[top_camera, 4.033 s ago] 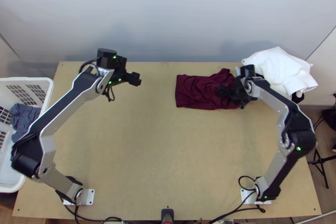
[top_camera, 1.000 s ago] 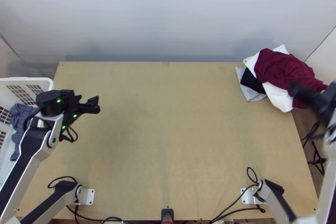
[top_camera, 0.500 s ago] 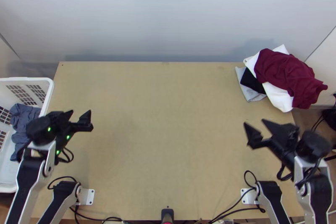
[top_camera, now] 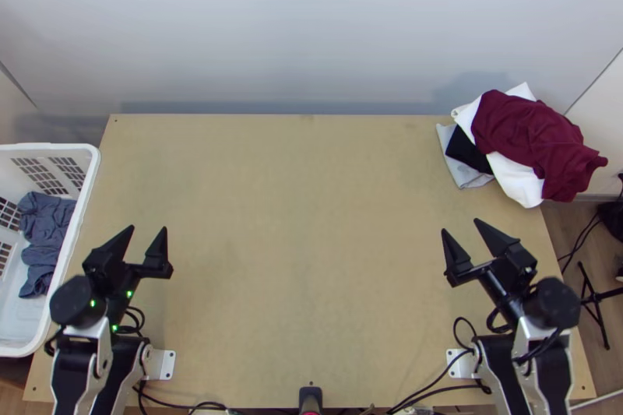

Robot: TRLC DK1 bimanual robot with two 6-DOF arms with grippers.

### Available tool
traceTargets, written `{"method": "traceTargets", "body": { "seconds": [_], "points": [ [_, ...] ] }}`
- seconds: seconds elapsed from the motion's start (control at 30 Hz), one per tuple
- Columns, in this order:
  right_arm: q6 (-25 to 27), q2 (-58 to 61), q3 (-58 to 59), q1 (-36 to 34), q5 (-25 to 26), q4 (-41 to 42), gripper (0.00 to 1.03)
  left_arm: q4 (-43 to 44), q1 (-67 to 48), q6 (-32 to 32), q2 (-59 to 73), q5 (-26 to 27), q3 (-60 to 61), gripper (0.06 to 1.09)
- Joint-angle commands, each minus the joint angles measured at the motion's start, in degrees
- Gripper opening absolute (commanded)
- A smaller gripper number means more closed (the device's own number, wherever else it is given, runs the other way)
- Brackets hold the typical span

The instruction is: Fold the t-shirt

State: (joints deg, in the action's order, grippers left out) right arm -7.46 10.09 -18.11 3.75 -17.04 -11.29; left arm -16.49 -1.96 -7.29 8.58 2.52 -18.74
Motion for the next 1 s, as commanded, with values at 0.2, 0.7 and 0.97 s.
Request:
{"method": "traceTargets", "body": {
  "seconds": [0.2,0.7,0.97],
  "points": [
    [-0.5,-10.4,16.9,-1.8,1.0,13.0,0.98,16.1,1.8,3.5,-8.8,-0.6,13.0,1.04],
    [0.0,-10.3,17.0,-2.6,1.6,13.0,0.98,13.0,1.8,4.0,-8.7,-0.6,16.6,1.04],
    [0.0,-10.3,17.0,-2.6,1.6,13.0,0.98,13.0,1.8,4.0,-8.7,-0.6,16.6,1.04]
  ]
}}
